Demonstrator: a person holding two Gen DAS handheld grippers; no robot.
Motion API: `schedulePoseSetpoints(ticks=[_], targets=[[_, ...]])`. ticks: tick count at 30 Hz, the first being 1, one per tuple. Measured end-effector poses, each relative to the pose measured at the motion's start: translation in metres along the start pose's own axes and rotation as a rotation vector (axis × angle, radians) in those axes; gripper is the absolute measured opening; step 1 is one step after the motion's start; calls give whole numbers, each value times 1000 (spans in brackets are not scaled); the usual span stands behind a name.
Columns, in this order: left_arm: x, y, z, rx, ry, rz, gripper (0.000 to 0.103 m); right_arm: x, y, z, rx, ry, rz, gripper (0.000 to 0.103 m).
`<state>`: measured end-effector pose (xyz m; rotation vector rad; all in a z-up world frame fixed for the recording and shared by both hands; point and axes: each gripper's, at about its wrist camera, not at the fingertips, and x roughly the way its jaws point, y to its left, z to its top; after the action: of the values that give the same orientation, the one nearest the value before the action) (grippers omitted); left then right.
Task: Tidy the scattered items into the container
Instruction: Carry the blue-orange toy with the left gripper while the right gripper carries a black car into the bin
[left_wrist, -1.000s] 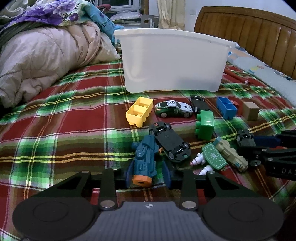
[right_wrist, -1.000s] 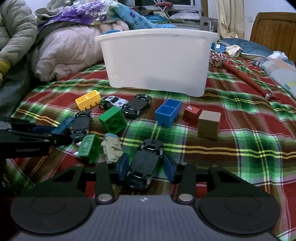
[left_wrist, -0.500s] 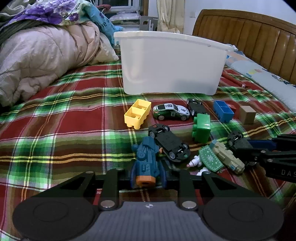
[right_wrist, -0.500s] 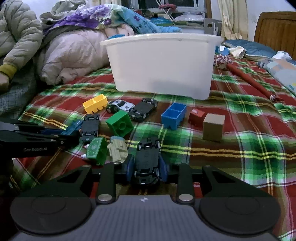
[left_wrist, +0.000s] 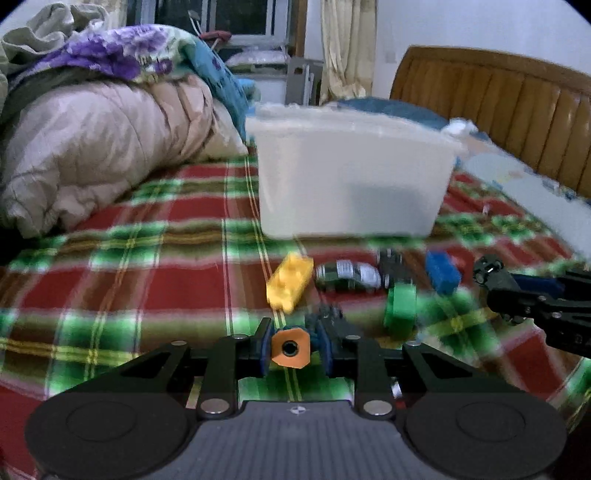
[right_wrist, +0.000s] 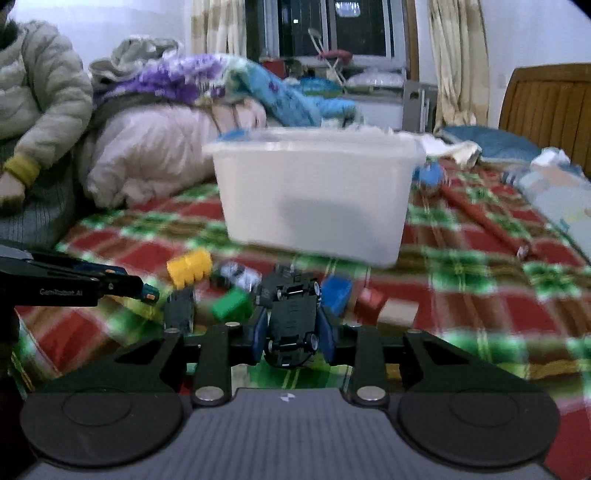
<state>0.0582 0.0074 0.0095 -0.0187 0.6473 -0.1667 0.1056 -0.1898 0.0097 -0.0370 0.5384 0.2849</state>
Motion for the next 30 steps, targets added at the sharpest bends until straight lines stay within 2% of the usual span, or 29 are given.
schedulePoseSetpoints(ticks=[10, 20, 25, 30], targets=[[2, 4, 42, 11, -62, 7, 29, 0, -8, 39, -28, -76, -17, 33], [-4, -11, 138, 31, -172, -28, 29, 17, -16, 112, -81, -150, -17, 33], [26, -26, 177, 49, -160, -40, 29, 56, -31, 140, -85, -99, -33, 33], [69, -25, 194, 6, -100, -42, 29, 92, -48, 152, -47, -16, -37, 33]])
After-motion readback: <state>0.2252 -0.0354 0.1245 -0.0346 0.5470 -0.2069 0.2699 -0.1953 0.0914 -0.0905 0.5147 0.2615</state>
